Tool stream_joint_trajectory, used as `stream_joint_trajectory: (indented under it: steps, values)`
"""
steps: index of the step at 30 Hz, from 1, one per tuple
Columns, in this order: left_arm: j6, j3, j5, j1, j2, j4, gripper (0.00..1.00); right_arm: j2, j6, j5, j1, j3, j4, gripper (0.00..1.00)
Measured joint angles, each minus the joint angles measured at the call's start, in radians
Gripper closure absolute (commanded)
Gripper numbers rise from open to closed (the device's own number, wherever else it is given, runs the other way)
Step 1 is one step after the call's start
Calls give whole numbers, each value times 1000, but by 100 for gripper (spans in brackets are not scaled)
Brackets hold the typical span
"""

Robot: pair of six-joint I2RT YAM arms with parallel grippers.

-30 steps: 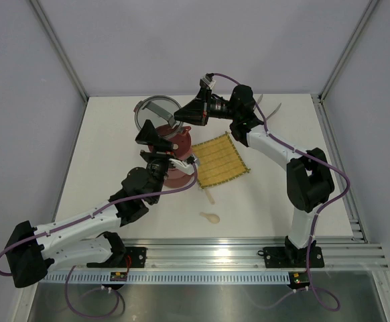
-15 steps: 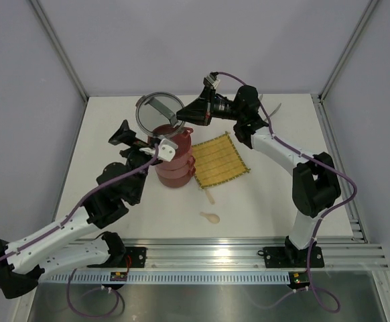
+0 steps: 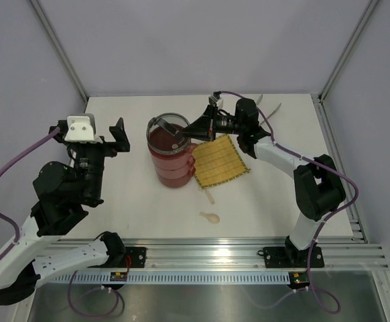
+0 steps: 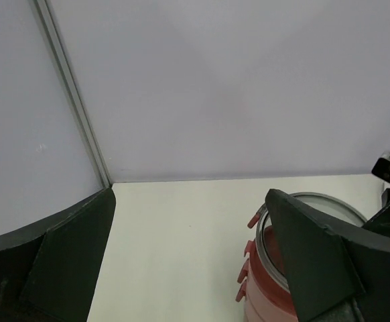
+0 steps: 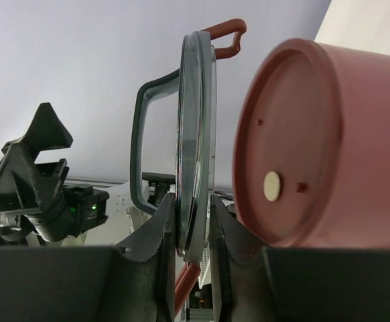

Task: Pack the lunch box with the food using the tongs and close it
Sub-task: Close the box lid on the packing box.

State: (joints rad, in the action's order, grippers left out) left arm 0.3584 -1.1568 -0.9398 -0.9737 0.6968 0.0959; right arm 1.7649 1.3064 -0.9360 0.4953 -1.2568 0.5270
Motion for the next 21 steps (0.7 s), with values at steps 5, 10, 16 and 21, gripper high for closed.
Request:
stream_joint_trajectory:
  steps: [5, 10, 16, 21]
  values:
    - [-99, -69, -5, 0, 66, 103, 1, -4, -10, 5, 0, 53, -2, 100]
    - [-142, -71, 0, 0, 112, 159, 1, -12, -32, 12, 0, 66, -30, 100]
    - [-157, -65, 5, 0, 109, 170, 1, -18, -39, 19, 0, 67, -42, 100]
    - [-178, -66, 10, 0, 124, 194, 1, -18, -56, 22, 0, 67, -67, 94]
